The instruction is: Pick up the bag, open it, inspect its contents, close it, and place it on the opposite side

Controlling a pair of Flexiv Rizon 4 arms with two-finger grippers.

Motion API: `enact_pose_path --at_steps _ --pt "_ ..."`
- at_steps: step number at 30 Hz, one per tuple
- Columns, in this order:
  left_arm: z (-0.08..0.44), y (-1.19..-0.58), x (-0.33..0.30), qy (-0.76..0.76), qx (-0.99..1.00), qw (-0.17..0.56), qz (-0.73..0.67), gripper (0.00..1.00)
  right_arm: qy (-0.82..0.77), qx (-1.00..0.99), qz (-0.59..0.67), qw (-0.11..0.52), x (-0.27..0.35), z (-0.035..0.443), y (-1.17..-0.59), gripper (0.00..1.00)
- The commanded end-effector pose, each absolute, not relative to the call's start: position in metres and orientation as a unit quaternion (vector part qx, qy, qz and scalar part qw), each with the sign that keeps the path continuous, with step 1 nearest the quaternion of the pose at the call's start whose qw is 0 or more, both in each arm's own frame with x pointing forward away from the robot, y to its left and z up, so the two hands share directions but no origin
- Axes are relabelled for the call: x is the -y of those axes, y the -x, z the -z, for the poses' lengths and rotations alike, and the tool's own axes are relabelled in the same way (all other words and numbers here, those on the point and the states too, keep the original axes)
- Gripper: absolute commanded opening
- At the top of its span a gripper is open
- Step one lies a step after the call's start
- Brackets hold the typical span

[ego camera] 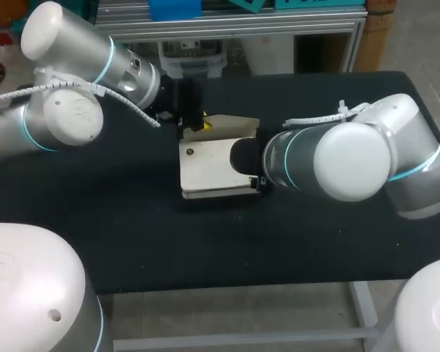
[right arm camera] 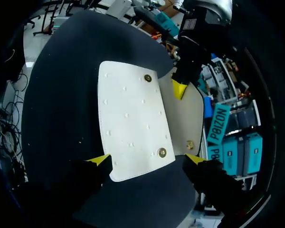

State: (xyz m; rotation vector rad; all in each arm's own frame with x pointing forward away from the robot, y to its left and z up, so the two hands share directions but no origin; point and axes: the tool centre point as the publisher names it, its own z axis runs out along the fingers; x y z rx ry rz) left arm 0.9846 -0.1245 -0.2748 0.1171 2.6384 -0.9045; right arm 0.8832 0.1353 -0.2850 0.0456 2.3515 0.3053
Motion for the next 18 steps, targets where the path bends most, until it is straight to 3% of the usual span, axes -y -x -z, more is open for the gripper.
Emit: enact_pose_path --at_steps 1,6,18 --pt "0.272 -0.988 0.12 -0.04 -0.927 0.163 0.335 0.0 -0.005 -0.918 -0.129 0.375 -0.128 0.288 -0.874 1.0" --pt "0.271 -0.99 0.119 -0.039 -0.926 0.154 0.343 0.0 0.001 -0.922 -0.13 0.365 -0.129 0.296 -0.871 1.0" --pt "0.236 -0.983 0.125 -0.057 -0.925 0.159 0.34 0.0 0.026 -0.907 -0.126 0.401 -0.135 0.264 -0.877 1.0"
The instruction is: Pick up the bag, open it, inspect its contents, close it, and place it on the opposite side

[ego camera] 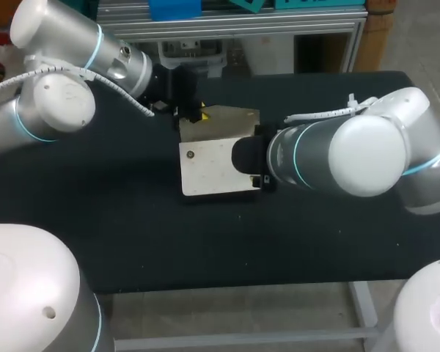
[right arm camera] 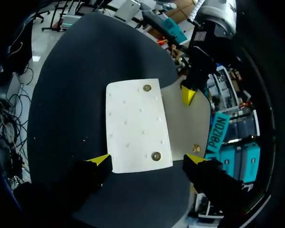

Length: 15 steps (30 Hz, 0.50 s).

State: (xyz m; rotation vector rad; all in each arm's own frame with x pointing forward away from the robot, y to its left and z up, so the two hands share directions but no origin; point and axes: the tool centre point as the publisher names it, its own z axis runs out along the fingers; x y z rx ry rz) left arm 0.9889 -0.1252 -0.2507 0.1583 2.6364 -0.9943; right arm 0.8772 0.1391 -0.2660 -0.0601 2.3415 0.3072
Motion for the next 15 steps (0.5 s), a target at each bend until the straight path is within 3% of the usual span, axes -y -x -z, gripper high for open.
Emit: enact_pose_path --at_steps 1,3,4,5,6,7,10,12,15 --pt "0.233 -0.982 0.126 -0.058 -0.925 0.16 0.34 0.0 0.026 -0.906 -0.125 0.403 -0.135 0.262 -0.88 1.0" --pt "0.228 -0.981 0.126 -0.06 -0.925 0.161 0.338 0.0 0.026 -0.904 -0.123 0.408 -0.135 0.259 -0.885 0.97" --pt "0.225 -0.98 0.126 -0.061 -0.925 0.161 0.338 0.0 0.025 -0.904 -0.122 0.409 -0.134 0.257 -0.888 0.77" --pt "0.222 -0.978 0.126 -0.062 -0.925 0.161 0.337 0.0 0.026 -0.903 -0.122 0.412 -0.134 0.255 -0.89 0.69" --pt "0.22 -0.977 0.125 -0.064 -0.925 0.159 0.339 0.0 0.027 -0.901 -0.123 0.414 -0.134 0.254 -0.892 0.45" --pt "0.218 -0.976 0.125 -0.064 -0.925 0.159 0.339 0.0 0.028 -0.9 -0.125 0.417 -0.133 0.252 -0.894 0.38" --pt "0.214 -0.972 0.125 -0.069 -0.924 0.149 0.344 0.0 0.032 -0.895 -0.131 0.426 -0.132 0.248 -0.9 0.42" --pt "0.213 -0.969 0.125 -0.072 -0.925 0.14 0.347 0.0 0.034 -0.892 -0.133 0.43 -0.132 0.247 -0.903 0.36" --pt "0.212 -0.964 0.126 -0.074 -0.925 0.133 0.348 0.0 0.041 -0.887 -0.139 0.439 -0.132 0.246 -0.909 0.17"
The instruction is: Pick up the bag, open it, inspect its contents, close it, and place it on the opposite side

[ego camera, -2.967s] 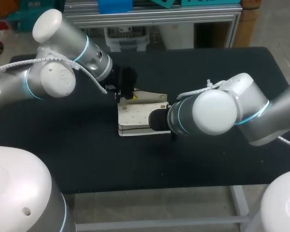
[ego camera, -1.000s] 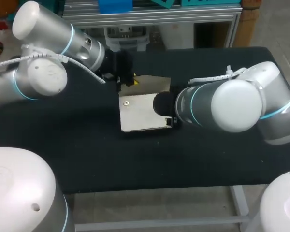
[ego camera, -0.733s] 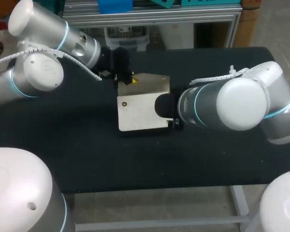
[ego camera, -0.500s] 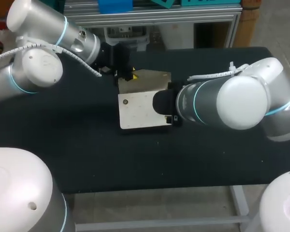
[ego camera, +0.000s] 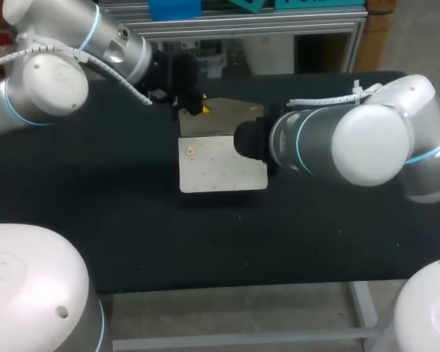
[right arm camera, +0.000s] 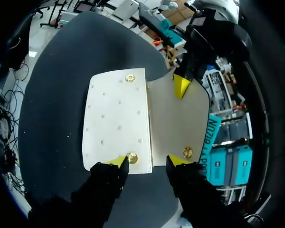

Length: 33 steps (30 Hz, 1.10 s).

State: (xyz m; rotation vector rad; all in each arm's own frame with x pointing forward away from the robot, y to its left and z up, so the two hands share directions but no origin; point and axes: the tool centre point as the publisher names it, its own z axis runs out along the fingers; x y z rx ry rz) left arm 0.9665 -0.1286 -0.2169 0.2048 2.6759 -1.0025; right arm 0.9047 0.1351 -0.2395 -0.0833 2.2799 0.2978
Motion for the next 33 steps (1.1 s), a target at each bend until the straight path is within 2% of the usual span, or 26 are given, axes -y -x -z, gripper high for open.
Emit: enact_pose_path --at_steps 1,11,33 --pt "0.212 -0.962 0.126 -0.075 -0.925 0.132 0.348 0.0 0.047 -0.883 -0.138 0.446 -0.133 0.246 -0.912 0.0" --pt "0.215 -0.956 0.132 -0.073 -0.924 0.133 0.35 0.0 0.074 -0.868 -0.157 0.465 -0.15 0.243 -0.928 0.0" --pt "0.212 -0.955 0.133 -0.061 -0.918 0.133 0.369 0.0 0.093 -0.896 -0.117 0.418 -0.163 0.289 -0.954 0.0"
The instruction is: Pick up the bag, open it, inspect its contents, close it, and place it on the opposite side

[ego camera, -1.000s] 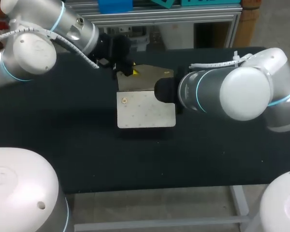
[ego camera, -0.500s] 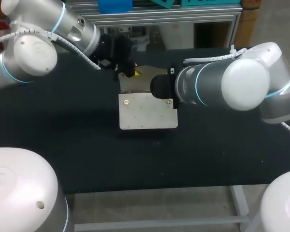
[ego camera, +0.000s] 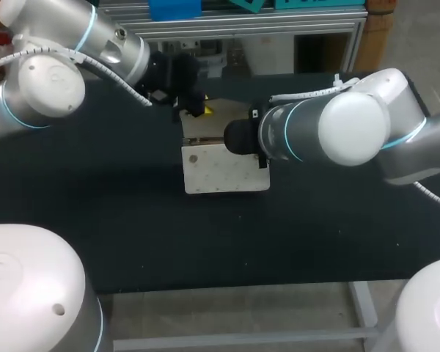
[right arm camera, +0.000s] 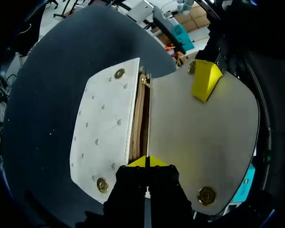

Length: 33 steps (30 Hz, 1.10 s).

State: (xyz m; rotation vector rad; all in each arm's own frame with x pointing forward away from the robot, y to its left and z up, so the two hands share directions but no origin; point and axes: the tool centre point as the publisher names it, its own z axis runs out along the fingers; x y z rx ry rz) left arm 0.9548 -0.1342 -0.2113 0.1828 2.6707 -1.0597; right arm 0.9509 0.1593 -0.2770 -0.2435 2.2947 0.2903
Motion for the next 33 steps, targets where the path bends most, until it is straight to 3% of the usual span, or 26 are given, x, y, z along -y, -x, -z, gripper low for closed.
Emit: enact_pose_path --at_steps 1,33 --pt "0.213 -0.955 0.133 -0.059 -0.918 0.134 0.369 0.0 0.095 -0.897 -0.118 0.416 -0.163 0.29 -0.953 0.0" --pt "0.208 -0.941 0.125 -0.055 -0.903 0.141 0.402 0.0 0.093 -0.913 -0.104 0.383 -0.163 0.312 -0.956 0.0"
